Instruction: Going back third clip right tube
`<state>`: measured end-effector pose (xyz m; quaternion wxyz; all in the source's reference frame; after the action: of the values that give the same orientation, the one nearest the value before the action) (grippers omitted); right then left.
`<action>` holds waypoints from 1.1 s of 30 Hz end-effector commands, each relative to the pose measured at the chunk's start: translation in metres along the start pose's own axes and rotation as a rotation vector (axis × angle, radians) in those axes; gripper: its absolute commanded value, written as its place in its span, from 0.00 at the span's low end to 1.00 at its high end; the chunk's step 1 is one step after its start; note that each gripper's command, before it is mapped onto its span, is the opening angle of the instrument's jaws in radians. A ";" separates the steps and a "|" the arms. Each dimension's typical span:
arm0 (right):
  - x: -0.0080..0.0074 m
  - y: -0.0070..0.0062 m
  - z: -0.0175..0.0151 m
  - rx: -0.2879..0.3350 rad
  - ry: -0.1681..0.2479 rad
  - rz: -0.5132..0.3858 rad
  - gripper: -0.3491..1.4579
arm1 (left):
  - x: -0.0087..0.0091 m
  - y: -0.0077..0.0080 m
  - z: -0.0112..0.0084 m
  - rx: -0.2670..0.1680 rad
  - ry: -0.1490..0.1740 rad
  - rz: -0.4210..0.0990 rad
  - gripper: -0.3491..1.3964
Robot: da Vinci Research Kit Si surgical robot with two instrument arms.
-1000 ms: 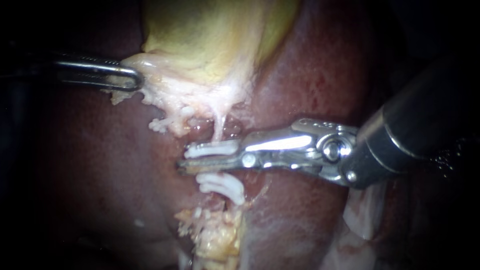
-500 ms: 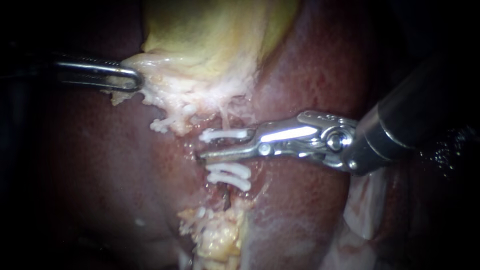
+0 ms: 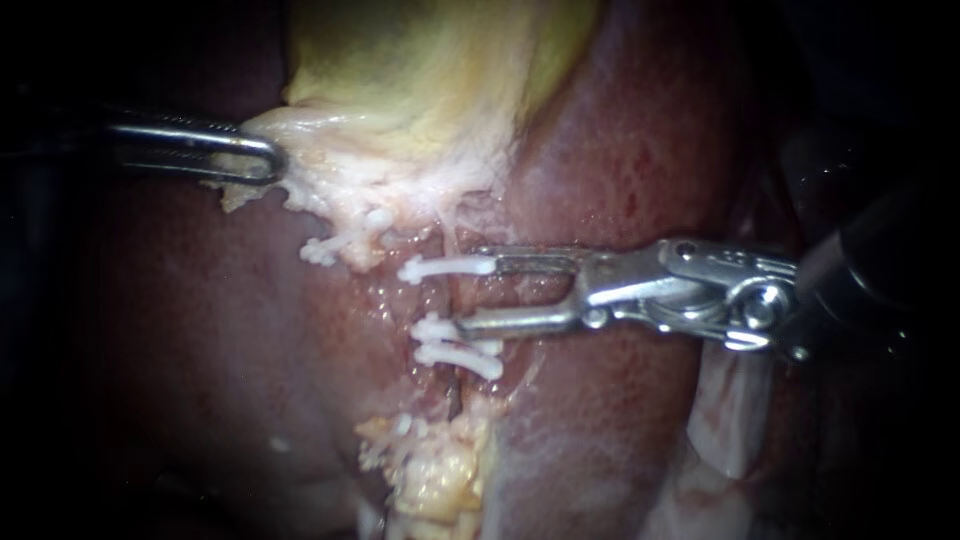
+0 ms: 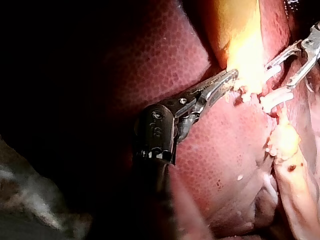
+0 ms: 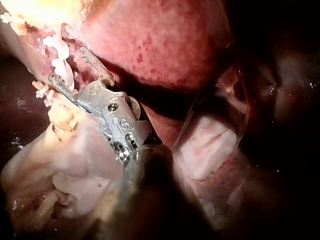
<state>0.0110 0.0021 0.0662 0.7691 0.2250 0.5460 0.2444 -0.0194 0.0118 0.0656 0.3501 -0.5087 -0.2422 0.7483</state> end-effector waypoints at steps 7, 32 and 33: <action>0.0007 -0.0010 -0.0039 0.047 -0.006 -0.175 0.47 | 0.0000 0.0000 0.0000 0.000 0.000 0.000 0.00; 0.0050 -0.0021 -0.0095 0.077 -0.078 -0.297 0.47 | -0.0029 -0.0005 0.0051 -0.005 -0.011 0.018 0.00; 0.0050 -0.0021 -0.0095 0.077 -0.078 -0.297 0.47 | -0.0030 -0.0004 0.0053 -0.007 -0.011 0.019 0.00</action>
<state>0.0037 0.0044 0.0583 0.8084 0.1803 0.5517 0.0978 -0.0237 0.0097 0.0697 0.3390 -0.5087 -0.2421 0.7535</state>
